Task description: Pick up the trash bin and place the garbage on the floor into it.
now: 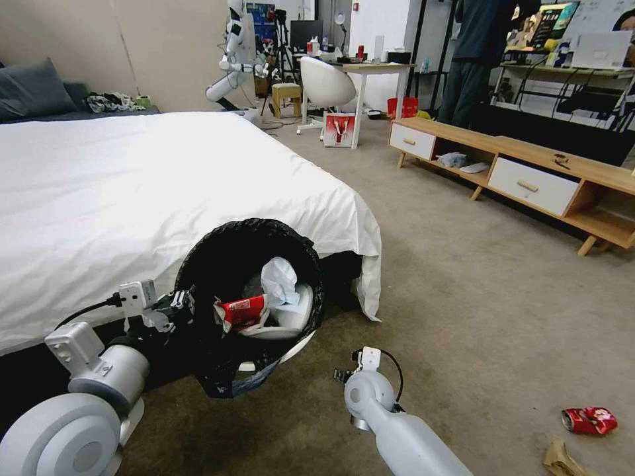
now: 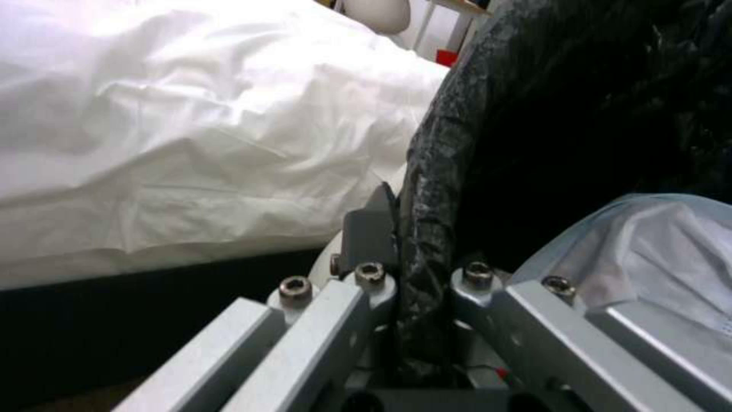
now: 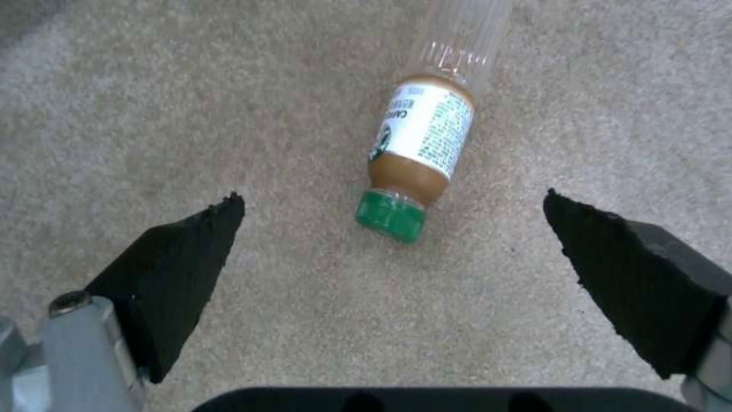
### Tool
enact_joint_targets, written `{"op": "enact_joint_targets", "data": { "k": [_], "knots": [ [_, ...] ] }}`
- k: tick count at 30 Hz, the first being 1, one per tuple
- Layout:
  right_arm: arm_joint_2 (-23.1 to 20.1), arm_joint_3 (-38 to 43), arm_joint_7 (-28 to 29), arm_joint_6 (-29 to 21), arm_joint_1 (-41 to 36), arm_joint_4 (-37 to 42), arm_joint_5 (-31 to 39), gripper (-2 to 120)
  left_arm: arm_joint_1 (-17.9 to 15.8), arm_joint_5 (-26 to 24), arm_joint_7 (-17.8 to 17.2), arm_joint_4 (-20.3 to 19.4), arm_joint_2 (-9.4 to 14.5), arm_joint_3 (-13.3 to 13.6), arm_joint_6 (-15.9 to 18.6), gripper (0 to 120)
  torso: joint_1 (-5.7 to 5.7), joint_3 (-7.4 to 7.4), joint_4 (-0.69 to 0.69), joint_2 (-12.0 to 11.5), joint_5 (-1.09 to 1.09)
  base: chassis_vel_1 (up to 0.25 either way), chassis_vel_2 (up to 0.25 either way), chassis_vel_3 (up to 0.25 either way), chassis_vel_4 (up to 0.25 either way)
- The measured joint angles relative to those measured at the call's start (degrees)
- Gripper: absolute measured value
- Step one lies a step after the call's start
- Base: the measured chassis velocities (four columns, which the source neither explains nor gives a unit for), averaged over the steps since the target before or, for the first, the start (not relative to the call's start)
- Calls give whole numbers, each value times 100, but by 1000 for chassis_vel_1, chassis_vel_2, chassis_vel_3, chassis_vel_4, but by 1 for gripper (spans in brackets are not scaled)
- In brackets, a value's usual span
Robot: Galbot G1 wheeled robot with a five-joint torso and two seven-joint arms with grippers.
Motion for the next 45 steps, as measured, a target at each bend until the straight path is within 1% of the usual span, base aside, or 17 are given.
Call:
{"op": "enact_joint_targets", "data": {
  "k": [11,13,14,15,19,22,25,27,32,45],
  "knots": [
    [75,114,-337,104,36,-382,-204,100,12,21,5,-2,-14,-2,-4,2,0,0,0,0,0,0,0,0,0],
    [111,204,-636,211,87,-603,-346,100,12,32,10,-2,-14,-1,-7,2,0,0,0,0,0,0,0,0,0],
    [111,204,-636,211,87,-603,-346,100,12,32,10,-2,-14,-1,-7,2,0,0,0,0,0,0,0,0,0],
    [152,247,-788,288,141,-775,-429,100,12,36,13,2,-15,0,-9,2,0,0,0,0,0,0,0,0,0],
    [215,294,-908,392,219,-984,-519,100,12,38,14,4,-18,5,-10,2,0,0,0,0,0,0,0,0,0],
    [283,378,-1171,504,346,-1246,-653,100,19,42,18,10,-18,4,-13,2,0,0,1,0,0,0,0,0,0],
    [294,394,-1250,519,365,-1311,-725,100,20,44,20,11,-19,5,-14,2,0,0,0,0,0,0,0,0,0],
    [337,475,-1444,612,398,-1508,-888,100,18,49,23,10,-36,20,-15,2,0,0,0,0,0,0,0,0,0],
    [353,564,-1644,653,390,-1665,-1061,100,24,55,24,6,-41,28,-15,2,0,0,0,0,0,0,0,0,0],
    [486,762,-1822,780,530,-2213,-1384,100,37,59,21,-5,-57,28,-16,2,0,0,0,0,0,0,0,0,0]
  ]
}}
